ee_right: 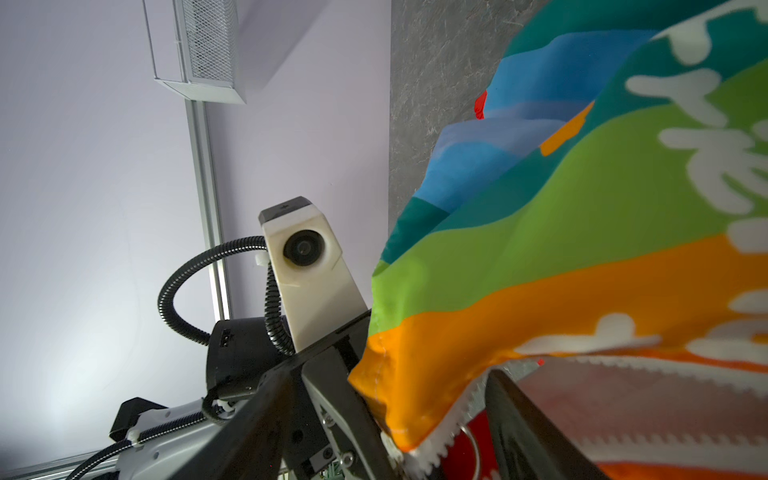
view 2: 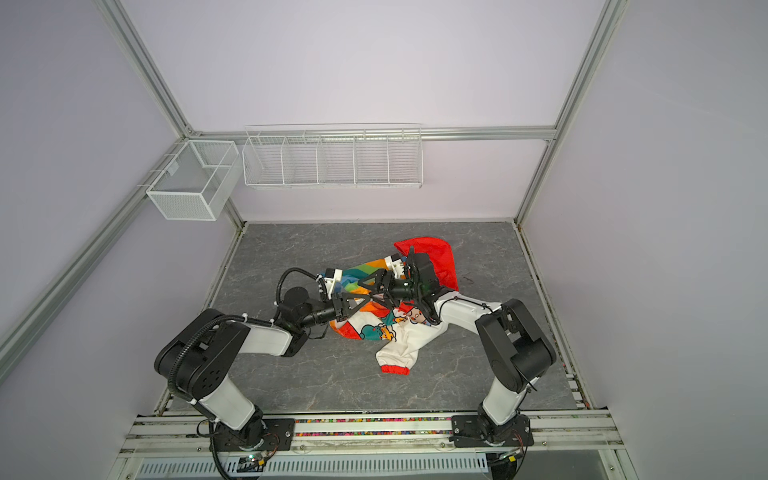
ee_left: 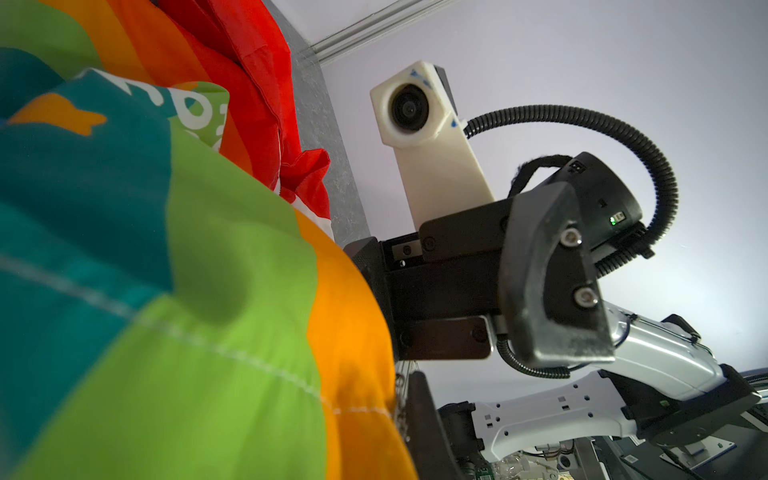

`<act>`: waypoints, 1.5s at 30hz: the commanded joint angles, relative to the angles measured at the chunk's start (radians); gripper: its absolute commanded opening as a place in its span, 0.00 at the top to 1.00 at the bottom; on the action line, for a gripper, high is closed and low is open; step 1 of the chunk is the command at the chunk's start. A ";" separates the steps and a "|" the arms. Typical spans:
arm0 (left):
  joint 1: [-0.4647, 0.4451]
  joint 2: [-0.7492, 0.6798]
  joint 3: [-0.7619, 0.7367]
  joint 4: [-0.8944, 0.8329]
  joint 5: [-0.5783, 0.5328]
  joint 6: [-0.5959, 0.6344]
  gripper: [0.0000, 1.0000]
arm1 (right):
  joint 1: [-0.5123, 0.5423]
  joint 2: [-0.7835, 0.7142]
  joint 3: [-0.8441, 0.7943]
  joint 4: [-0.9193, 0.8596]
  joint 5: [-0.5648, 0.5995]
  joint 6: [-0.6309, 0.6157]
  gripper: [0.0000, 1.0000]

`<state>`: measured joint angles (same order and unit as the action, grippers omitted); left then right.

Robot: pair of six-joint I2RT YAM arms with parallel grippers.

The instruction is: Zip up the jacket

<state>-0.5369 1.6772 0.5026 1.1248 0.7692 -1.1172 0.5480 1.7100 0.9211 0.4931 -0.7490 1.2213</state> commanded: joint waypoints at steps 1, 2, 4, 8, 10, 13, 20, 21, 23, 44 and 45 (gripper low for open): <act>-0.002 -0.020 0.020 0.016 0.022 0.005 0.96 | 0.008 0.014 -0.025 0.128 -0.033 0.077 0.27; -0.002 -0.020 0.020 0.017 0.021 0.005 0.96 | 0.008 0.014 -0.031 0.144 -0.036 0.087 0.28; -0.002 -0.021 0.017 0.014 0.016 0.009 0.96 | 0.008 0.009 -0.036 0.167 -0.041 0.106 0.30; -0.002 -0.033 0.016 -0.004 0.009 0.019 0.94 | 0.009 -0.015 -0.097 0.190 -0.047 0.127 0.35; -0.002 -0.045 0.018 -0.024 0.008 0.025 0.92 | 0.008 -0.031 -0.115 0.189 -0.046 0.127 0.36; -0.002 -0.064 0.020 -0.057 0.004 0.025 0.90 | 0.008 -0.048 -0.134 0.191 -0.046 0.129 0.38; -0.002 -0.079 0.019 -0.088 0.005 0.063 0.89 | 0.009 -0.072 -0.153 0.241 -0.040 0.161 0.49; -0.002 -0.079 0.019 -0.088 0.005 0.063 0.90 | 0.009 -0.071 -0.153 0.255 -0.041 0.169 0.50; -0.002 -0.080 0.019 -0.089 0.005 0.063 0.90 | 0.008 -0.066 -0.156 0.288 -0.044 0.191 0.52; 0.001 -0.084 0.021 -0.104 0.002 0.068 0.91 | 0.002 -0.109 -0.220 0.390 -0.035 0.263 0.64; 0.001 -0.083 0.021 -0.104 0.003 0.065 0.91 | 0.002 -0.116 -0.223 0.376 -0.032 0.255 0.65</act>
<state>-0.5377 1.6012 0.5079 1.0382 0.7853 -1.0611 0.5468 1.6505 0.7094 0.8295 -0.7593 1.4658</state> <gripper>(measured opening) 0.094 0.356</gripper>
